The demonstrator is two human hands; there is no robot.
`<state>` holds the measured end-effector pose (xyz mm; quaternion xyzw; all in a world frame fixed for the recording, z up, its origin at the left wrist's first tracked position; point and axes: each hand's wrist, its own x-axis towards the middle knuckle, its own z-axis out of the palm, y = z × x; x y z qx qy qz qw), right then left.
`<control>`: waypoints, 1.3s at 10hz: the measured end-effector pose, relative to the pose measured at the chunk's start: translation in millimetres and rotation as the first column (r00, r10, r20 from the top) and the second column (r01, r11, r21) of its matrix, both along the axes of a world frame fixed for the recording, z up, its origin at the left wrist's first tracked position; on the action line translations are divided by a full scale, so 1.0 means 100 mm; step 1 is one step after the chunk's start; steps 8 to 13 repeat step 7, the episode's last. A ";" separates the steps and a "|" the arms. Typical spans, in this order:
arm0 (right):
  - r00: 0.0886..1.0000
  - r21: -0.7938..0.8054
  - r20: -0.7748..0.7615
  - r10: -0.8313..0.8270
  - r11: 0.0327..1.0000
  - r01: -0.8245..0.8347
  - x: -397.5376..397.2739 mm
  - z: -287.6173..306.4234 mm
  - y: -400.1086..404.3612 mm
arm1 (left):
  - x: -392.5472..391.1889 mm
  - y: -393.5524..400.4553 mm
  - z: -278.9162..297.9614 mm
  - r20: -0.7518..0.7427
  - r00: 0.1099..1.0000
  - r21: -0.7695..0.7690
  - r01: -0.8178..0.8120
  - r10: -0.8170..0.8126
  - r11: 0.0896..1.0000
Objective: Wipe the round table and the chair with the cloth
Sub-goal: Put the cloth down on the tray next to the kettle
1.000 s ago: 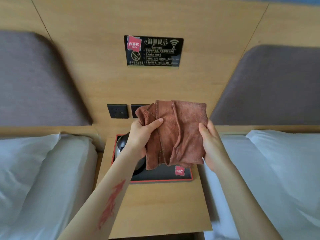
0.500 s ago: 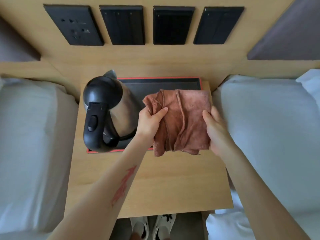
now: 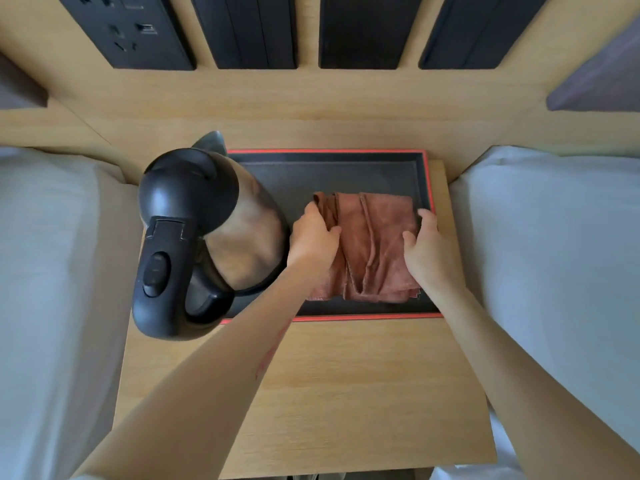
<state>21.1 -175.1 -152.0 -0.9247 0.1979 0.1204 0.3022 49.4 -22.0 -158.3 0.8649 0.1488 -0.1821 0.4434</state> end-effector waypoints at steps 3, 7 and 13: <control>0.853 -0.384 -0.071 0.517 0.775 -0.502 -0.18 -0.42 0.16 | -0.39 -0.15 -0.29 -0.046 0.788 0.532 0.539 -0.614 0.653; 0.852 -0.320 -0.120 0.509 0.793 -0.518 0.00 0.66 0.09 | -0.32 -0.21 0.65 -0.240 0.835 0.302 0.549 -0.495 0.779; 0.852 -0.320 -0.120 0.509 0.793 -0.518 0.00 0.66 0.09 | -0.32 -0.21 0.65 -0.240 0.835 0.302 0.549 -0.495 0.779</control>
